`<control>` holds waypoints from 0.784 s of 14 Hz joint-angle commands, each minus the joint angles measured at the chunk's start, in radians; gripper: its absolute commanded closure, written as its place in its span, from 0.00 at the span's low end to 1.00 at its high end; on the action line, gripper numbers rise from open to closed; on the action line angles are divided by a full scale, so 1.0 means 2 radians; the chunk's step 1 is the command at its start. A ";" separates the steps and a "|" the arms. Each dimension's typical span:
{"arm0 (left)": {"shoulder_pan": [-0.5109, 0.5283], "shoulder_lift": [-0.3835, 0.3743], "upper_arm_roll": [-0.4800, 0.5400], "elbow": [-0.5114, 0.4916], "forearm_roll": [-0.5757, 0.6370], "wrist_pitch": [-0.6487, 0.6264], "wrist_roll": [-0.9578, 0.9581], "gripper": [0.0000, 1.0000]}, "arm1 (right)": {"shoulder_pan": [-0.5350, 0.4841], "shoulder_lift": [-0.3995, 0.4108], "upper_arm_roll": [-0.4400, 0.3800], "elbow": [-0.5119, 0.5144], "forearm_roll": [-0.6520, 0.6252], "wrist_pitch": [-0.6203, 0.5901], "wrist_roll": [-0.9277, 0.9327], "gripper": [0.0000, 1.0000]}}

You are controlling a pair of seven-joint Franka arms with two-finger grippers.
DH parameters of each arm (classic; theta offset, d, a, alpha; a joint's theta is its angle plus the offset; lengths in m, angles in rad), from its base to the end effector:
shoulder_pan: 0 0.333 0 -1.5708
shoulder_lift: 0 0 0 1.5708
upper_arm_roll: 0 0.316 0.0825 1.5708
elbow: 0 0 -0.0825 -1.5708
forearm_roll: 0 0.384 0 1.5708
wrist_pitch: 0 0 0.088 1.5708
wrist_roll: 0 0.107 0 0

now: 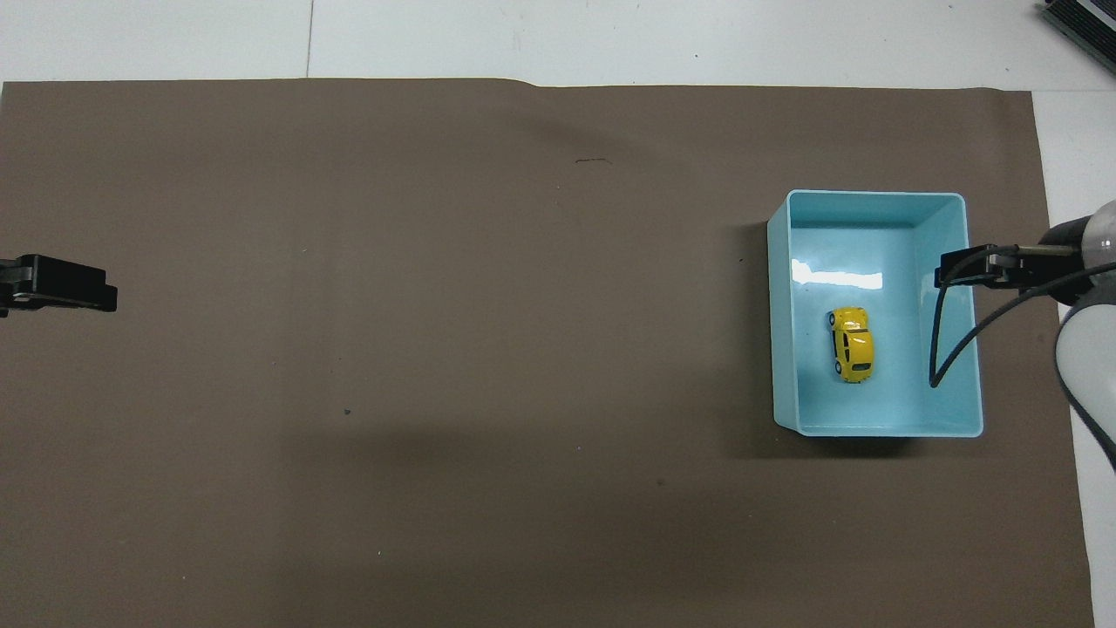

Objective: Wind up and store yellow beetle car

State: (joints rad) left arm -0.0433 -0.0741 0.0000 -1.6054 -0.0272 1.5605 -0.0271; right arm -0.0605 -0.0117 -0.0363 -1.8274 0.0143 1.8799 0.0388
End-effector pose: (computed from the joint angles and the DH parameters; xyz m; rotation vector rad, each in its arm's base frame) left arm 0.5298 -0.0259 0.6475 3.1130 -0.0263 0.0439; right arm 0.5635 -0.0537 0.5357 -3.1200 0.2180 -0.1010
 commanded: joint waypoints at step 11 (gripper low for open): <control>0.007 -0.006 -0.005 -0.001 0.004 -0.006 -0.004 0.00 | -0.010 -0.019 0.001 0.114 0.007 -0.167 0.025 0.00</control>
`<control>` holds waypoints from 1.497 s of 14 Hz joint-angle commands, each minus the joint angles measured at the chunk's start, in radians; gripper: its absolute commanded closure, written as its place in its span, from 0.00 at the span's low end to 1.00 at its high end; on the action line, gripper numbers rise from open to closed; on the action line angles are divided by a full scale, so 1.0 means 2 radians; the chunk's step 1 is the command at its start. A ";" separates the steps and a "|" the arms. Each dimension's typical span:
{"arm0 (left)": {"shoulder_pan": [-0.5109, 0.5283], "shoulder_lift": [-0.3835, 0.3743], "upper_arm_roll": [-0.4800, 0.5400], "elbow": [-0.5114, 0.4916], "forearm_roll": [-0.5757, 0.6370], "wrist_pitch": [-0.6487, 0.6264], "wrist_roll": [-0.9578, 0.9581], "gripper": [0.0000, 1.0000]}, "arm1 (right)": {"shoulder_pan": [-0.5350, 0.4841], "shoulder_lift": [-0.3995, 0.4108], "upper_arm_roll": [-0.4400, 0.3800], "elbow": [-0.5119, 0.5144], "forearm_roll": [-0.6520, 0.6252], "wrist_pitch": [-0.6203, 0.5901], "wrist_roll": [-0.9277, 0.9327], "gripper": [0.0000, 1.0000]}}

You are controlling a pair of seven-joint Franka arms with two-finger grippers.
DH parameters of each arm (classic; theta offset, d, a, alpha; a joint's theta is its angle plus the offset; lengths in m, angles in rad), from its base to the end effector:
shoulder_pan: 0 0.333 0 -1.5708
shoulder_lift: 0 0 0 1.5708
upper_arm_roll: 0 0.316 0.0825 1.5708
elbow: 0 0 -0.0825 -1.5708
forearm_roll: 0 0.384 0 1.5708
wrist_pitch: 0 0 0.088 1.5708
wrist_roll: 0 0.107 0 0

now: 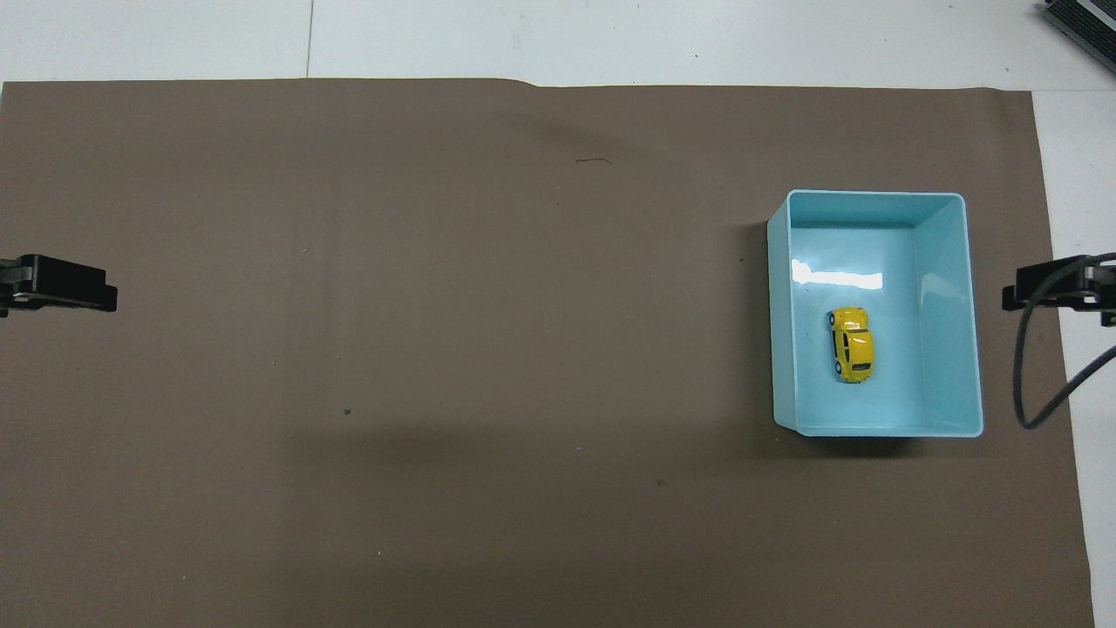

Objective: Wind up and store yellow beetle car

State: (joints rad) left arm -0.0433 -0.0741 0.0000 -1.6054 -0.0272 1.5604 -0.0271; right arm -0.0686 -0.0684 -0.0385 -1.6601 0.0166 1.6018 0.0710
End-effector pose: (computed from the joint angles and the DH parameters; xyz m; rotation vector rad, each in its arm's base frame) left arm 0.5298 -0.0259 0.6475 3.1130 -0.0263 0.0438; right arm 0.5325 -0.0562 0.6222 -3.1101 0.2782 -0.0162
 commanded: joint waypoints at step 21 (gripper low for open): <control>0.007 -0.006 -0.005 -0.001 0.004 -0.006 -0.004 0.00 | -0.014 0.007 0.009 0.056 -0.004 -0.049 -0.005 0.00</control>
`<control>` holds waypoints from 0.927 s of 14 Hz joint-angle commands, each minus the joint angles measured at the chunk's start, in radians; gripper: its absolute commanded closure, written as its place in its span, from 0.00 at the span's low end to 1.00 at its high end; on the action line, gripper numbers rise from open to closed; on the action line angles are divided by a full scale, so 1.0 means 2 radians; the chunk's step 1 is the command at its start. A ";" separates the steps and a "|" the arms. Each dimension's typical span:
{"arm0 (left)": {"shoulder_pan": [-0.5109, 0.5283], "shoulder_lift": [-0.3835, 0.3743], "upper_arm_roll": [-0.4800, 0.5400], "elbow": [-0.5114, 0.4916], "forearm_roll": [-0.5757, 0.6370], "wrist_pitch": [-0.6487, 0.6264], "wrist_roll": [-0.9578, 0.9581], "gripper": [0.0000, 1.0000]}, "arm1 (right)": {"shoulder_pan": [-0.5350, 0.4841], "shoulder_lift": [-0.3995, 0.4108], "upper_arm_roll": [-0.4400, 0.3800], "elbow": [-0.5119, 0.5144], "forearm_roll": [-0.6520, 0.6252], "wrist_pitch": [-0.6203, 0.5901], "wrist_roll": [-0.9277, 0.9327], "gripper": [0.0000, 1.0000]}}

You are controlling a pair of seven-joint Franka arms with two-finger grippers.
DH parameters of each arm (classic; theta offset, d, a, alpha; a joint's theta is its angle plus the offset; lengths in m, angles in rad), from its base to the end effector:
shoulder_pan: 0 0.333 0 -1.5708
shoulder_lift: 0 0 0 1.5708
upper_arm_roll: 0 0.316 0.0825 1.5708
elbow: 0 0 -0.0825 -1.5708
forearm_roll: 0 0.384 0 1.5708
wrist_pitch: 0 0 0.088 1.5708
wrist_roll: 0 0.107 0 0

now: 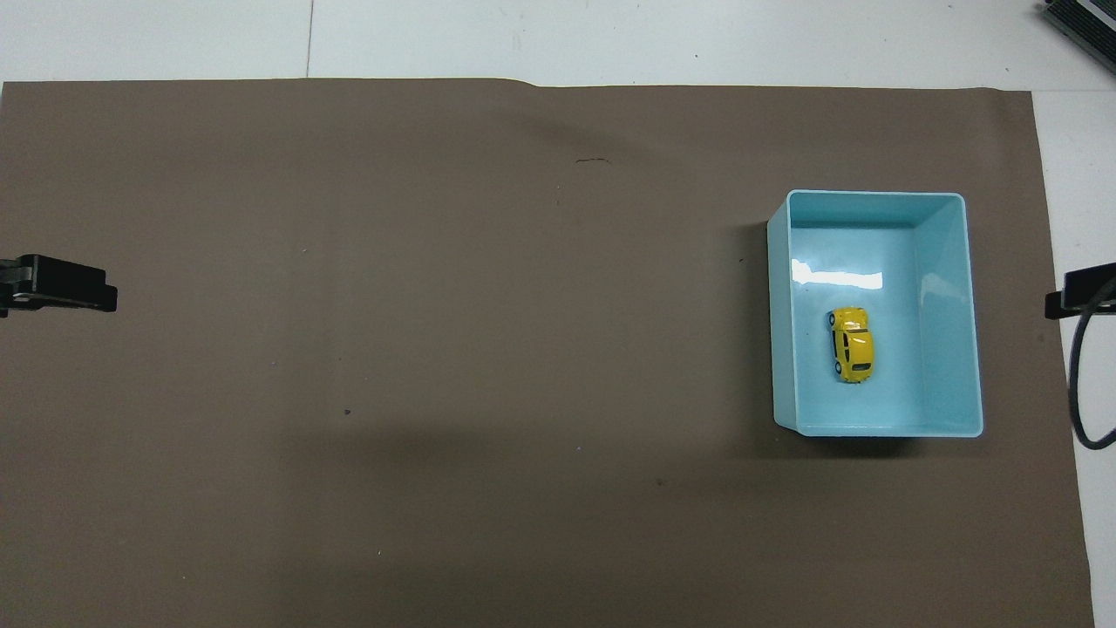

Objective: Wind up and store yellow beetle car

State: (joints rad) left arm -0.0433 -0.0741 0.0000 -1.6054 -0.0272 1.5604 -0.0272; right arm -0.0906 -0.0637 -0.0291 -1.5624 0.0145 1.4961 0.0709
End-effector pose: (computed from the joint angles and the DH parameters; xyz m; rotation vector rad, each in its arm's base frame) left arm 0.5298 -0.0259 0.6475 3.1130 -0.0261 0.0438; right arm 0.5234 -0.0619 0.6563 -3.1112 0.2956 0.0035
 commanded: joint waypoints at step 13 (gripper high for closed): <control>0.007 -0.006 -0.005 -0.001 0.004 -0.006 -0.004 0.00 | -0.002 0.002 0.008 0.005 -0.013 0.004 -0.055 0.00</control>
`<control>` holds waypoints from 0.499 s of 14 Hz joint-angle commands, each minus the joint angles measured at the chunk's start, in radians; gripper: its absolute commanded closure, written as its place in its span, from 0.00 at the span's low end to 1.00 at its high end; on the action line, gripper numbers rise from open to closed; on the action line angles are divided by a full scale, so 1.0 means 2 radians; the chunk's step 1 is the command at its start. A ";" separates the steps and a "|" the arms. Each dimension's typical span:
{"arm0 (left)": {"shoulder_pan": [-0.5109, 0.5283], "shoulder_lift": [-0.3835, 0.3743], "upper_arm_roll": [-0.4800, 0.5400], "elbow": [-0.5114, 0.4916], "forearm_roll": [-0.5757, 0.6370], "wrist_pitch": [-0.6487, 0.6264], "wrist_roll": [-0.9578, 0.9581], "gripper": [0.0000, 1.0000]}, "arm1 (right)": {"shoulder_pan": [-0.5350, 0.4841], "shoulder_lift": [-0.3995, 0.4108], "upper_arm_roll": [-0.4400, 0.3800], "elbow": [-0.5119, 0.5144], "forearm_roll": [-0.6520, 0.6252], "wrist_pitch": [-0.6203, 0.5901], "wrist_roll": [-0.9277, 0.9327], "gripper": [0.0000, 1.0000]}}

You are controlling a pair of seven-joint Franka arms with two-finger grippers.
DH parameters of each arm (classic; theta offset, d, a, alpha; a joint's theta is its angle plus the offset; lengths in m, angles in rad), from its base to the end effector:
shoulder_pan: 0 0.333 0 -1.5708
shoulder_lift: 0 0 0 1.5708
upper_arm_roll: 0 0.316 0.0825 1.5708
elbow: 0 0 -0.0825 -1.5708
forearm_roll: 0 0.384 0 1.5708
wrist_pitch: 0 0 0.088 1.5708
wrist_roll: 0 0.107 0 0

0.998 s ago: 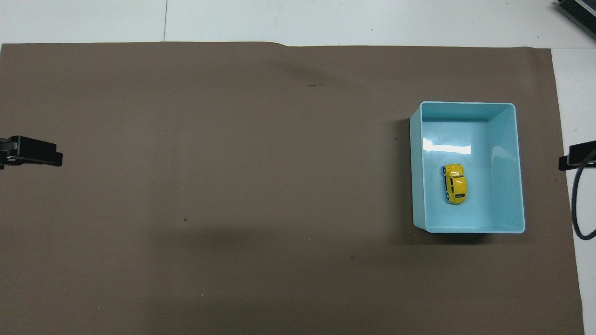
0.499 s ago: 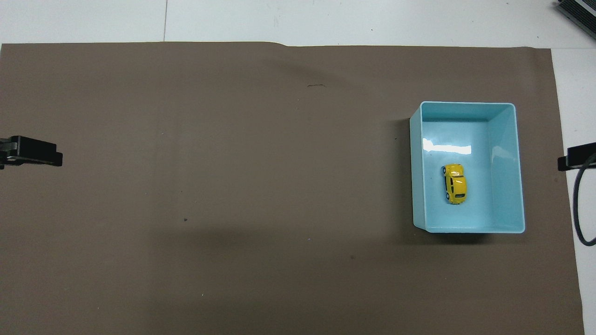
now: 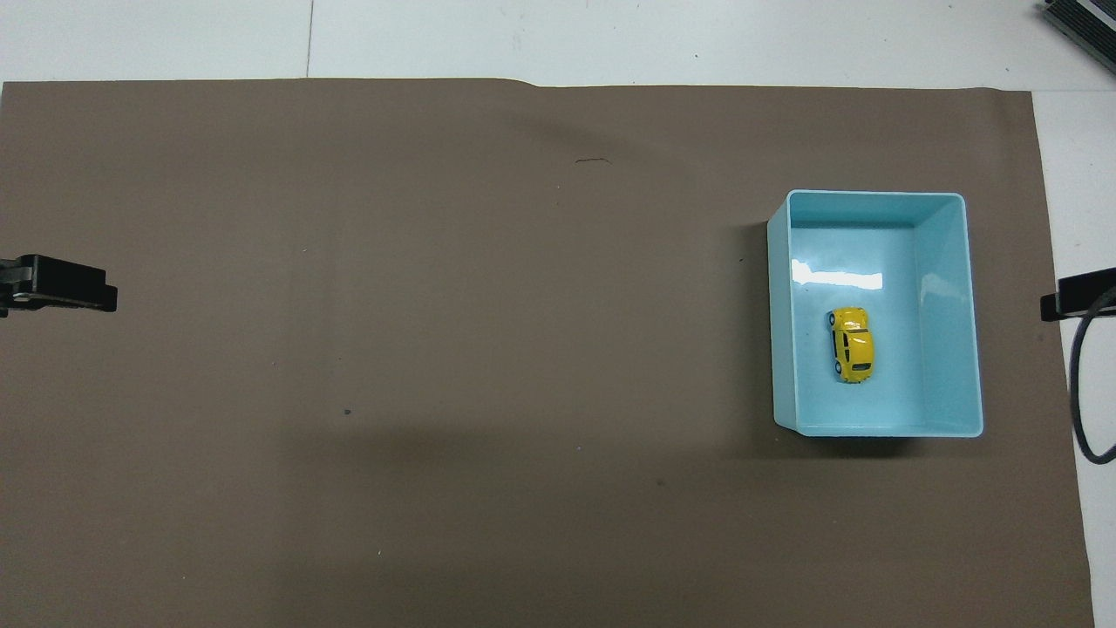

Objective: Wind up and store yellow beetle car

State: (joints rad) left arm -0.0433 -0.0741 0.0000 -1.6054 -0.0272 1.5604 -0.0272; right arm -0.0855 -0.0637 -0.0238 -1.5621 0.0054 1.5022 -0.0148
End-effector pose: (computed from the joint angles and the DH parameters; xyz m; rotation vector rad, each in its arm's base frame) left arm 0.5298 -0.0259 0.6475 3.1130 -0.0261 0.0438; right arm 0.5245 -0.0574 0.6570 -3.1315 0.1474 -0.0066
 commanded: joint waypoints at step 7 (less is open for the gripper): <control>0.007 -0.006 -0.005 -0.001 0.004 -0.006 -0.004 0.00 | -0.003 0.001 0.006 0.003 -0.010 -0.002 -0.013 0.00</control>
State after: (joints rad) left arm -0.0433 -0.0741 0.0000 -1.6054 -0.0272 1.5604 -0.0272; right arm -0.0854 -0.0637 -0.0237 -1.5622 0.0054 1.5019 -0.0148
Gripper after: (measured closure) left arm 0.000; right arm 0.000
